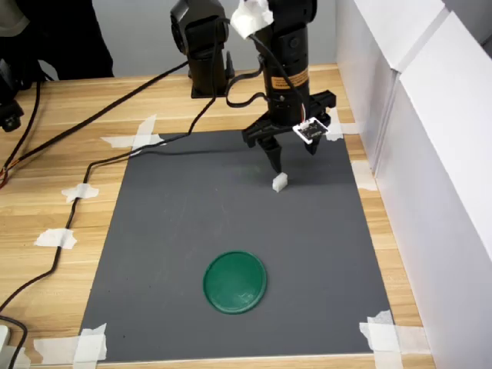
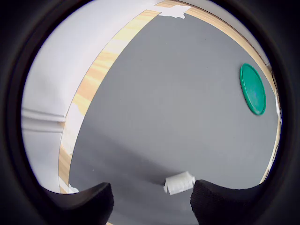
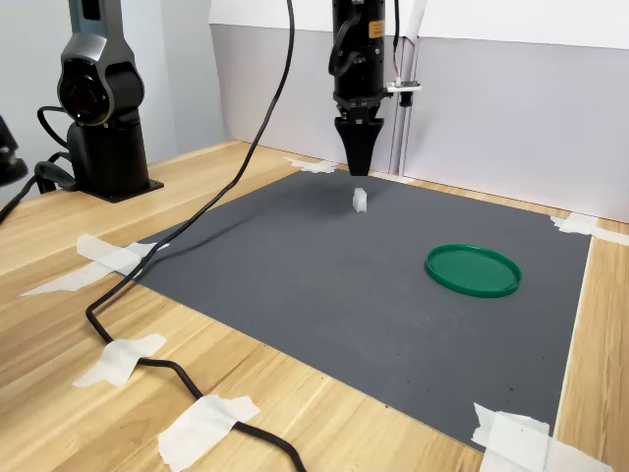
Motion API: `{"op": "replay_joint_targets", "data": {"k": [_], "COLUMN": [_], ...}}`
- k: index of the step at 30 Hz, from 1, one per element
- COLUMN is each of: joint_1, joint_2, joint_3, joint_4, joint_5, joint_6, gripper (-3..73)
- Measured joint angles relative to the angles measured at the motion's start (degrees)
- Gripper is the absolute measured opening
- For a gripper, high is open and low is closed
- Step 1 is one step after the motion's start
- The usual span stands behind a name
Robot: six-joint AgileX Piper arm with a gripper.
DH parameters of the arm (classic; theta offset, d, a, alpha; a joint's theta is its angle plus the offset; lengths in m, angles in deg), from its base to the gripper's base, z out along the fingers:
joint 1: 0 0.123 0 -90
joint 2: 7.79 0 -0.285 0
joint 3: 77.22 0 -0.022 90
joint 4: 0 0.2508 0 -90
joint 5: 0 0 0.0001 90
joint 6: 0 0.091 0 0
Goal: Grasp a white terminal and put it on the green lid.
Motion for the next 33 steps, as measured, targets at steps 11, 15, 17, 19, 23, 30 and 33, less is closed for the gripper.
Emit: {"op": "replay_joint_targets", "data": {"k": [11,15,17,19,23,30,33], "joint_1": [0.1,0.1,0.1,0.1,0.1,0.1,0.1], "joint_2": [2.97,3.12,3.49,3.95,4.64,4.94,4.94], "joint_3": [-0.74,-0.8,-0.85,-0.87,-0.92,-0.92,-0.92], "joint_4": [0.52,1.4,1.61,1.67,1.75,1.8,1.8], "joint_5": [1.73,2.29,2.35,2.35,2.29,2.03,2.01], "joint_6": [1.16,2.22,2.22,2.22,2.52,2.56,2.58], "gripper": [70.3,70.1,70.1,70.1,70.1,70.1,70.1]}}
